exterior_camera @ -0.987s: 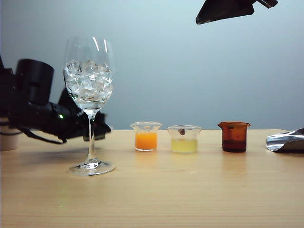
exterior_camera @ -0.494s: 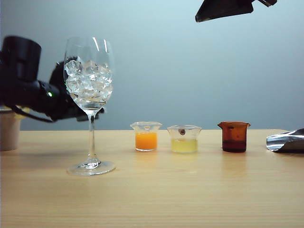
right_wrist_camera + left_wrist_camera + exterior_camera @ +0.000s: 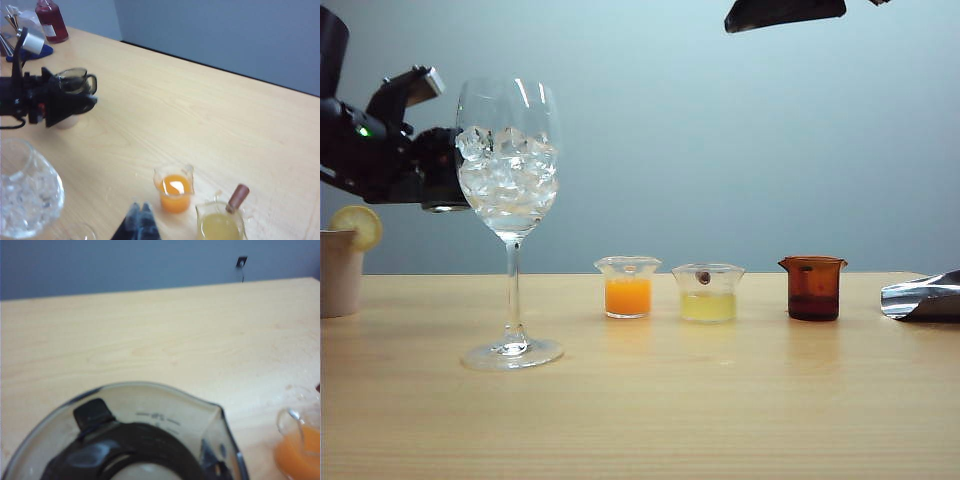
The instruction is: Pick up the first measuring cup from the left, pour the coconut rum inside into the goblet, and finally put the measuring cup back in its original place.
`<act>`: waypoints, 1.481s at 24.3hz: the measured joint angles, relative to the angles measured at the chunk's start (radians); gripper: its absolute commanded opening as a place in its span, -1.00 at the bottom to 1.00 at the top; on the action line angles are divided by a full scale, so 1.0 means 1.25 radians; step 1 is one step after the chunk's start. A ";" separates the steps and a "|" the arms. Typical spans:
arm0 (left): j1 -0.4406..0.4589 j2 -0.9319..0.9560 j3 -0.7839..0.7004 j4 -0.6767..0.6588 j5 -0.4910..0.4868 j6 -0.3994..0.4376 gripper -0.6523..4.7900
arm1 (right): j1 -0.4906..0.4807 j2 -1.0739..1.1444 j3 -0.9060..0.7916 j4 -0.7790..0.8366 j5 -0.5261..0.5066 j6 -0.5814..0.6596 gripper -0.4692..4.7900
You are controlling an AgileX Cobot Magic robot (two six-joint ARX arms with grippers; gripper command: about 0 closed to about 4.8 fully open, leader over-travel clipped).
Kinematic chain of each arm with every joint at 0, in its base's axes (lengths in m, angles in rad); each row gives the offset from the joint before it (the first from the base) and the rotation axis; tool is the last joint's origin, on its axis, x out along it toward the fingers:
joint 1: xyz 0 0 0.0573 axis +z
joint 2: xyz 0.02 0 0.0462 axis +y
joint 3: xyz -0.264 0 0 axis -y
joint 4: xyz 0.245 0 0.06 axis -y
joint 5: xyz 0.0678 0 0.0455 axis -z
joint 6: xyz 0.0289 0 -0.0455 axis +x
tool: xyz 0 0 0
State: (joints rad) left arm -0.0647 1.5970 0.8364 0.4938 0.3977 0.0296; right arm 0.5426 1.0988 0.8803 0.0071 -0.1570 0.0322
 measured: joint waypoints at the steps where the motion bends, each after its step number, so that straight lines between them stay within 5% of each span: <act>1: 0.000 -0.014 0.000 -0.026 0.000 0.005 -0.24 | 0.000 0.000 0.005 0.000 -0.001 0.000 -0.84; 13: 0.005 -0.249 0.000 -0.295 0.020 0.109 -0.24 | 0.004 0.000 0.097 -0.081 -0.065 -0.003 -0.84; 21: 0.004 -0.393 -0.001 -0.493 0.031 0.179 -0.24 | 0.084 0.000 0.122 -0.100 -0.068 -0.006 -0.84; 31: 0.001 -0.436 -0.001 -0.583 0.109 0.180 -0.24 | 0.157 0.023 0.186 -0.254 -0.057 -0.007 -0.84; 36: -0.068 -0.439 -0.001 -0.600 0.090 0.229 -0.24 | 0.172 0.027 0.190 -0.264 -0.058 -0.010 -0.84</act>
State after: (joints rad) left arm -0.1493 1.0477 0.8349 -0.2558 0.5102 0.3164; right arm 0.7574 1.1324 1.1175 -0.3229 -0.2298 0.0200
